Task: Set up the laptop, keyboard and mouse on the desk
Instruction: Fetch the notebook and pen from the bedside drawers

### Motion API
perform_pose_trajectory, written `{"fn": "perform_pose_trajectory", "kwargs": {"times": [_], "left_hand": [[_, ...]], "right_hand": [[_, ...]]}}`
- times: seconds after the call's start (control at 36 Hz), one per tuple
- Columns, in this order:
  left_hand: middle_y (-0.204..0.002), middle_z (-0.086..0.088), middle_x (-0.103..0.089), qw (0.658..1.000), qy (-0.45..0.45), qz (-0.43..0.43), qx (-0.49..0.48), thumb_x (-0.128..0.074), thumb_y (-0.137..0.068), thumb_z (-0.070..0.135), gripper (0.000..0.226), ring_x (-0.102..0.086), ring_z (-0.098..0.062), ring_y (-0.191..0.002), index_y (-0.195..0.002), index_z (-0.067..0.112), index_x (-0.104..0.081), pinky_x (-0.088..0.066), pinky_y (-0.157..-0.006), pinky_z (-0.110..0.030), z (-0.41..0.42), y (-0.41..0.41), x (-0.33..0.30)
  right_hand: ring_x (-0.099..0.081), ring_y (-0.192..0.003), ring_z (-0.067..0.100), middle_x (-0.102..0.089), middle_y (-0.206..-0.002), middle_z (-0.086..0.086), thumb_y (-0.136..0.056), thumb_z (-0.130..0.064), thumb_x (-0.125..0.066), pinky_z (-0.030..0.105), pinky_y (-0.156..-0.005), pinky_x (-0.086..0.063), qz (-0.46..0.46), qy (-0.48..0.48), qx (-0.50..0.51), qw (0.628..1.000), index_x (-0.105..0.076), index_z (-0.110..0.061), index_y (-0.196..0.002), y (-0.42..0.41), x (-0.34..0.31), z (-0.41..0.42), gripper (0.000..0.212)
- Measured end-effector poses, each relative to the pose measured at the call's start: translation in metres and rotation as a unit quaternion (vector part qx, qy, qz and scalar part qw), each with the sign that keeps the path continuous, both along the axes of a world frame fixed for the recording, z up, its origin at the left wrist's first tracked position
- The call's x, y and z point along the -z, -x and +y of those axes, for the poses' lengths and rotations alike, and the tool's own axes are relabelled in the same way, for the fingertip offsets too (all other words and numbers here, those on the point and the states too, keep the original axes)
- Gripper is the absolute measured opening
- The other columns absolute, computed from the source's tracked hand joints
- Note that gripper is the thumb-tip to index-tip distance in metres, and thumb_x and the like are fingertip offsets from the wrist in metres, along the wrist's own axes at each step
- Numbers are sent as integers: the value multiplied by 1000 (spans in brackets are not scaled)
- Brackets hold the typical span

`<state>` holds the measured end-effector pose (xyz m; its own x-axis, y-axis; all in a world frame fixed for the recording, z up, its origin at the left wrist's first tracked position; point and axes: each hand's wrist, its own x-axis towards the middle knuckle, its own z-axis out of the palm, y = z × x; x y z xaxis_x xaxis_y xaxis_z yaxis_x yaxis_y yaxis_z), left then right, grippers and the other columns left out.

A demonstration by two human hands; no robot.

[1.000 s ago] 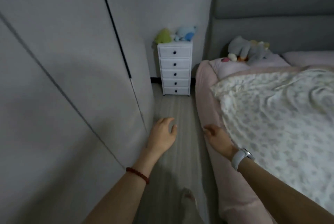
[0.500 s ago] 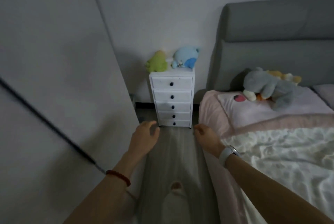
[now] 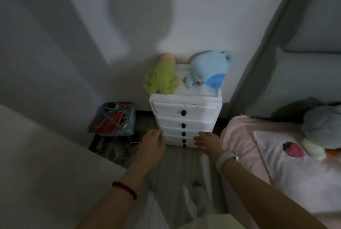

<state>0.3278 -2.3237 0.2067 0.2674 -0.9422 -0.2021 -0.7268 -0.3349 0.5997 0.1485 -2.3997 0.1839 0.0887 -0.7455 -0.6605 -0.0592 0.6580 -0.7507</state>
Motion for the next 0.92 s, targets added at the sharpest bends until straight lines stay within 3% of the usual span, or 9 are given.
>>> {"fn": "perform_pose_trajectory", "kwargs": {"times": [0.14, 0.28, 0.36, 0.44, 0.53, 0.61, 0.72, 0.81, 0.92], "left_hand": [[-145, -9, -33, 999, -28, -37, 10, -48, -93, 22, 45, -32, -24, -132, -135, 10, -39, -30, -107, -32, -84, -31, 40], [-150, -9, -24, 996, -64, -53, 37, -46, -92, 21, 50, -26, -29, -136, -140, 15, -32, -33, -108, -44, -142, -41, 69], [-151, -9, -23, 993, -68, -75, 61, -44, -92, 19, 50, -21, -27, -137, -141, 16, -31, -29, -111, -42, -165, -44, 81], [-151, -8, -23, 989, -67, -98, 92, -43, -93, 19, 50, -19, -25, -138, -141, 15, -30, -23, -113, -38, -176, -48, 90], [-150, -8, -24, 984, -63, -118, 121, -42, -93, 20, 49, -18, -25, -139, -140, 16, -31, -22, -112, -40, -182, -52, 98], [-150, -8, -27, 979, -47, -141, 140, -44, -92, 17, 49, -18, -25, -140, -140, 17, -32, -21, -112, -42, -183, -54, 104], [-146, -7, -34, 968, -48, -174, 172, -47, -90, 17, 50, -25, -22, -138, -139, 18, -35, -13, -112, -47, -177, -55, 112], [-140, -4, -42, 957, -61, -181, 218, -44, -91, 20, 47, -33, -19, -132, -138, 21, -36, -10, -112, -44, -167, -55, 119], [-122, -13, -56, 950, -81, -103, 284, -44, -93, 19, 37, -49, -26, -112, -129, 15, -48, -33, -94, -35, -148, -51, 122]], "right_hand": [[-53, -118, 34, -55, -128, 20, -94, -10, -46, 36, -90, -45, -94, -145, 89, 981, -54, -3, -111, -45, 49, -92, 20], [-44, -128, 36, -41, -140, 24, -95, -10, -41, 42, -102, -41, -73, -176, 71, 979, -43, 4, -128, -76, 96, -148, 35], [-55, -105, 29, -42, -140, 22, -95, -13, -40, 36, -98, -42, -84, -194, 76, 974, -38, 2, -133, -90, 117, -167, 41], [-54, -75, 16, -55, -114, 16, -95, -13, -43, 32, -90, -44, -93, -212, 115, 966, -43, 3, -128, -98, 130, -173, 37], [-53, -71, 15, -56, -82, 8, -90, -4, -51, 29, -82, -47, -126, -219, 180, 951, -59, -1, -96, -101, 135, -170, 10], [-50, -68, 15, -53, -74, 8, -87, 4, -54, 29, -83, -47, -144, -210, 234, 939, -58, -7, -73, -105, 132, -165, 17], [-52, -65, 15, -54, -74, 8, -88, -1, -53, 24, -62, -46, -123, -214, 236, 940, -60, -1, -92, -103, 132, -141, 8], [-53, -66, 15, -55, -76, 8, -88, -2, -52, 21, -59, -49, -91, -235, 223, 942, -55, 6, -116, -96, 133, -111, 29], [-54, -69, 13, -53, -87, 6, -90, 0, -45, 23, -63, -49, -31, -248, 121, 961, -45, 6, -125, -76, 127, -76, 36]]}}
